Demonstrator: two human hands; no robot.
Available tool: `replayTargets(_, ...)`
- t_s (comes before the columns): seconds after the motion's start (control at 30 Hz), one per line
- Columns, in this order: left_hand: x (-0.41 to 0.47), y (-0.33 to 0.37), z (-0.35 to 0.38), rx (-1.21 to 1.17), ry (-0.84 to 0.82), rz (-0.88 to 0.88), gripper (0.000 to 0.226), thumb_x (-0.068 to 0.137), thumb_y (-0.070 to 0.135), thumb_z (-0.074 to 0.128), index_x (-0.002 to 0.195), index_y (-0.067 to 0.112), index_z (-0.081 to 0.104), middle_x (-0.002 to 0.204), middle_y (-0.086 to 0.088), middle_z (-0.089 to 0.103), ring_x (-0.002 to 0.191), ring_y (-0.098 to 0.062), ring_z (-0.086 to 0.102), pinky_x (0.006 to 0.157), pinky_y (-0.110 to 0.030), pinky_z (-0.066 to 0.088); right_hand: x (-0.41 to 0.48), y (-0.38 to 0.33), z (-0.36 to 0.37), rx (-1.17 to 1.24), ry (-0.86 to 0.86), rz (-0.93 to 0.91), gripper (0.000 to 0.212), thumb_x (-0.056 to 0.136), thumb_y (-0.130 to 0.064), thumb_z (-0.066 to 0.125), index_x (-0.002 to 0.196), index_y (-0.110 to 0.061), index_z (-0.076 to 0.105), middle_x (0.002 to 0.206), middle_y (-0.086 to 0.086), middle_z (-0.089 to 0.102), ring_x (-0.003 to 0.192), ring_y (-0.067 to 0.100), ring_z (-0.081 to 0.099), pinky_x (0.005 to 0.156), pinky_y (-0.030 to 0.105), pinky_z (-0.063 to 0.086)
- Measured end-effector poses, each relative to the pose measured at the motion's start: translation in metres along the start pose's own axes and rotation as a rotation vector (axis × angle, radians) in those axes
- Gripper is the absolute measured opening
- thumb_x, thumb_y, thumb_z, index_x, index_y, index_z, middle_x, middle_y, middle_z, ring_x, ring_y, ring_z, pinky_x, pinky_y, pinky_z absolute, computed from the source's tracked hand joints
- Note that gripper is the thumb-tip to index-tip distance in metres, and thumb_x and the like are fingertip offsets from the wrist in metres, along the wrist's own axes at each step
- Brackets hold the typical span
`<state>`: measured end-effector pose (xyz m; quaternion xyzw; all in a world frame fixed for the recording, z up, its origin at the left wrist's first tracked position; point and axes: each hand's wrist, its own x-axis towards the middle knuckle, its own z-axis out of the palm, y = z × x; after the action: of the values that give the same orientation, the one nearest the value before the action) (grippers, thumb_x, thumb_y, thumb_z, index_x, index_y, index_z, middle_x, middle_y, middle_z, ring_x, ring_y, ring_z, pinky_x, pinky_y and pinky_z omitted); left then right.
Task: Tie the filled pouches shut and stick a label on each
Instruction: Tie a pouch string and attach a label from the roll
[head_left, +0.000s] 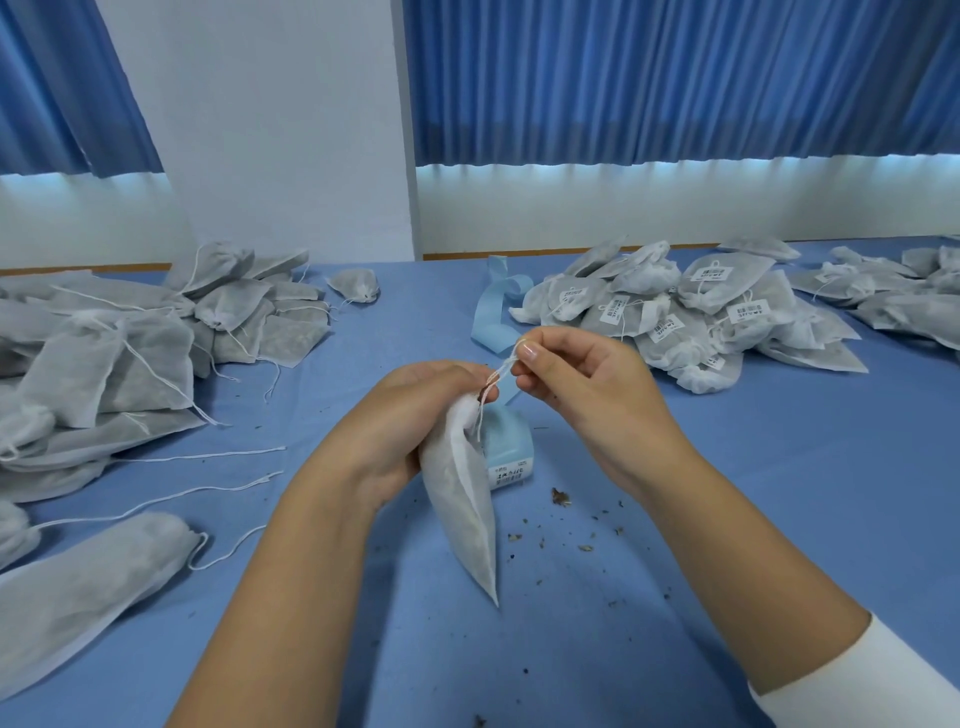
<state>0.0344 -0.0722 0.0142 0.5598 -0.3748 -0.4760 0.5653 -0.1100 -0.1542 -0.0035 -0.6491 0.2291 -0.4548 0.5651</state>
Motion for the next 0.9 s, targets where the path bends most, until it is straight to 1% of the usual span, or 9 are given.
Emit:
replayTargets(0.1, 0.000, 0.000, 0.001, 0.029, 0.001, 0.002, 0.017, 0.091, 0.008, 0.062, 0.080, 0.014, 0.073, 0.066, 0.005, 0.065, 0.049, -0.005, 0.054, 0.046, -0.016, 0.044, 0.000, -0.002, 0.000, -0.010, 0.000, -0.005, 0.012, 0.094, -0.011, 0.061, 0.087, -0.012, 0.071, 0.073, -0.006, 0.068, 0.073, 0.005, 0.062, 0.090, 0.031, 0.055)
replayTargets(0.23, 0.000, 0.000, 0.002, 0.005, -0.024, 0.006, 0.018, 0.090, 0.019, 0.068, 0.074, 0.018, 0.076, 0.071, 0.004, 0.067, 0.051, -0.005, 0.052, 0.047, -0.017, 0.045, -0.001, -0.003, 0.001, -0.030, -0.010, -0.022, 0.014, 0.095, -0.008, 0.060, 0.086, -0.011, 0.070, 0.071, -0.007, 0.067, 0.072, 0.005, 0.062, 0.089, 0.031, 0.055)
replayTargets(0.33, 0.000, -0.002, 0.000, 0.085, -0.055, 0.024, 0.014, 0.087, 0.025, 0.072, 0.075, 0.022, 0.079, 0.072, 0.008, 0.068, 0.055, -0.003, 0.054, 0.051, -0.015, 0.045, -0.002, -0.005, 0.002, -0.033, -0.018, -0.028, 0.016, 0.095, -0.007, 0.058, 0.085, -0.010, 0.069, 0.070, -0.007, 0.066, 0.072, 0.005, 0.061, 0.091, 0.031, 0.054)
replayTargets(0.47, 0.001, -0.004, -0.001, 0.170, -0.077, 0.081, 0.011, 0.085, 0.020, 0.073, 0.078, 0.025, 0.079, 0.069, 0.010, 0.066, 0.056, -0.001, 0.054, 0.055, -0.012, 0.044, -0.003, -0.007, 0.003, -0.022, -0.011, -0.027, 0.013, 0.095, -0.005, 0.057, 0.088, -0.006, 0.068, 0.071, -0.006, 0.066, 0.072, 0.005, 0.061, 0.091, 0.034, 0.054)
replayTargets(0.57, 0.001, -0.005, 0.001, 0.218, -0.062, 0.112, 0.006, 0.085, 0.015, 0.074, 0.086, 0.020, 0.075, 0.066, 0.011, 0.066, 0.055, 0.001, 0.055, 0.054, -0.009, 0.042, -0.003, -0.006, 0.003, 0.012, 0.001, -0.024, 0.014, 0.096, -0.004, 0.056, 0.088, -0.007, 0.067, 0.072, -0.004, 0.067, 0.073, 0.006, 0.062, 0.083, 0.027, 0.057)
replayTargets(0.63, 0.002, -0.006, 0.001, 0.287, -0.037, 0.135, 0.007, 0.083, 0.016, 0.077, 0.087, 0.020, 0.074, 0.067, 0.011, 0.067, 0.056, 0.002, 0.056, 0.054, -0.008, 0.041, -0.002, -0.005, 0.003, 0.046, 0.016, 0.009, 0.015, 0.096, -0.005, 0.055, 0.087, -0.008, 0.067, 0.076, 0.001, 0.065, 0.076, 0.010, 0.062, 0.076, 0.023, 0.054)
replayTargets(0.7, 0.003, -0.007, 0.001, 0.391, 0.009, 0.170, 0.010, 0.081, 0.020, 0.080, 0.087, 0.022, 0.073, 0.067, 0.013, 0.066, 0.058, 0.002, 0.057, 0.056, -0.008, 0.042, -0.001, -0.005, 0.004, 0.126, 0.045, 0.086, 0.019, 0.096, -0.007, 0.055, 0.081, -0.011, 0.066, 0.075, 0.001, 0.062, 0.077, 0.011, 0.060, 0.070, 0.023, 0.052)
replayTargets(0.8, 0.006, -0.011, 0.002, 0.524, 0.084, 0.254, 0.011, 0.081, 0.023, 0.080, 0.086, 0.024, 0.071, 0.063, 0.018, 0.063, 0.058, 0.005, 0.055, 0.059, -0.007, 0.041, 0.001, -0.005, 0.003, 0.316, 0.097, 0.229, 0.024, 0.093, -0.008, 0.056, 0.070, -0.013, 0.063, 0.069, 0.000, 0.060, 0.072, 0.011, 0.059, 0.064, 0.025, 0.050)
replayTargets(0.9, 0.006, -0.012, 0.006, 0.582, 0.075, 0.329, 0.011, 0.085, 0.022, 0.077, 0.077, 0.026, 0.070, 0.061, 0.017, 0.061, 0.055, 0.004, 0.050, 0.056, -0.008, 0.038, 0.003, -0.008, 0.001, 0.411, 0.137, 0.292, 0.020, 0.093, -0.011, 0.056, 0.074, -0.012, 0.060, 0.071, -0.001, 0.060, 0.068, 0.010, 0.058, 0.062, 0.025, 0.047)
